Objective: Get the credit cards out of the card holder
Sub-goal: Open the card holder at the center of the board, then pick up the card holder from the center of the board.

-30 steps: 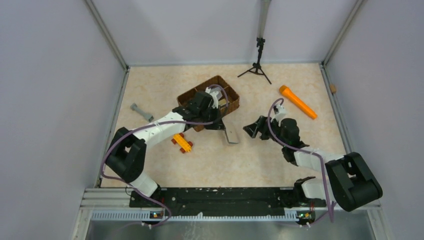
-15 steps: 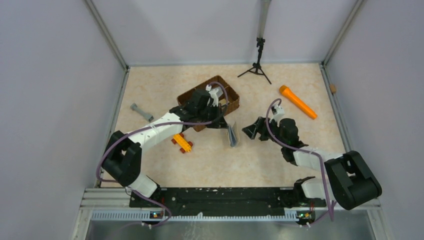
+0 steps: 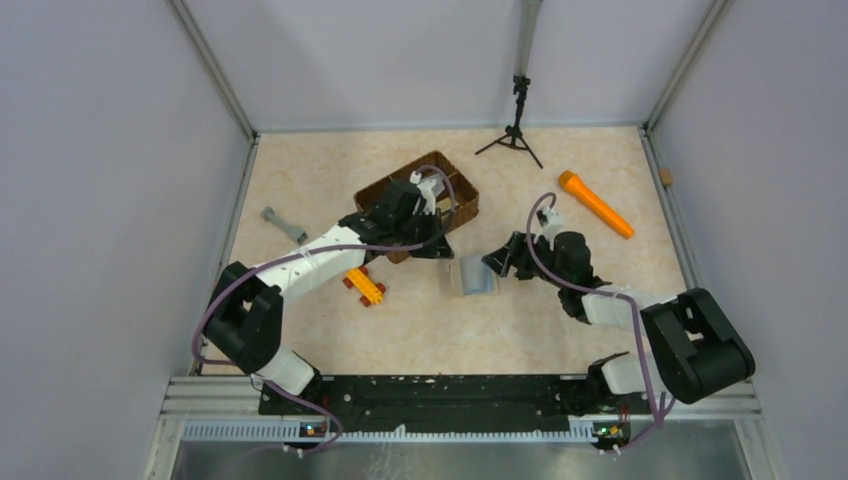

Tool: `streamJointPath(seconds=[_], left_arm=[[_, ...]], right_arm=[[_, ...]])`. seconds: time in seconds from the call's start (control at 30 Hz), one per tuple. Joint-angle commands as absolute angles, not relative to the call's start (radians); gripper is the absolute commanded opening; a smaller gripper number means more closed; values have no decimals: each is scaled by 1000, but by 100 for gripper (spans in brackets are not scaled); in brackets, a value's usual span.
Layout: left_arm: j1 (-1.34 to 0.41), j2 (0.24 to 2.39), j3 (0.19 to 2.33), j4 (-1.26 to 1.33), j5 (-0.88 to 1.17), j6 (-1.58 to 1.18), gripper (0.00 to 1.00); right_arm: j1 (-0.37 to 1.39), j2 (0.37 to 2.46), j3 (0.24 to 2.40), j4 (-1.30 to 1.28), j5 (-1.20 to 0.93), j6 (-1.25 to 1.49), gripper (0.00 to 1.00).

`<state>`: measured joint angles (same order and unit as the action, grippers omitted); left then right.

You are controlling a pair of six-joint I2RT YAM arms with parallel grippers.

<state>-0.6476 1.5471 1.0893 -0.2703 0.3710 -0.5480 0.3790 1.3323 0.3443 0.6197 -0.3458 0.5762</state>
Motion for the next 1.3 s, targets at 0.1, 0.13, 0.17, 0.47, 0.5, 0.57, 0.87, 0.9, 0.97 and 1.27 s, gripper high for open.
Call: streamJointPath(seconds=[0.1,0.13,0.17,0.47,0.5,0.57,0.87,0.9,0.97,1.27], left_arm=[[-645,1520,1054,-330,257,-498,0],[-646,1525,1053,-345,242,-490,0],[-644,1530,1050,-356,224,-483,0],[-669,1561,1019,-421,84,-428,0],[-675,1568,1017,-422,78,-422,0],[-686,1581,1013,-420,69,-418,0],[-700,1619,960,-350,77,-361,0],[-699,1623,953,-341,79,-349,0],[-700,1629,945,-328,79,-326,0],[-700,1639,908,-261,94,-303,0]], right_arm=[[391,1370,401,619,-371,567,79],[391,1373,403,612,-367,567,79],[391,1373,405,600,-360,565,79],[391,1402,451,396,-246,572,62],[391,1403,452,376,-250,579,63],[391,1385,438,366,-272,603,63],[391,1371,471,239,-312,629,57],[391,1389,479,235,-322,629,57],[391,1425,479,256,-353,629,54],[391,1467,490,359,-492,695,45]])
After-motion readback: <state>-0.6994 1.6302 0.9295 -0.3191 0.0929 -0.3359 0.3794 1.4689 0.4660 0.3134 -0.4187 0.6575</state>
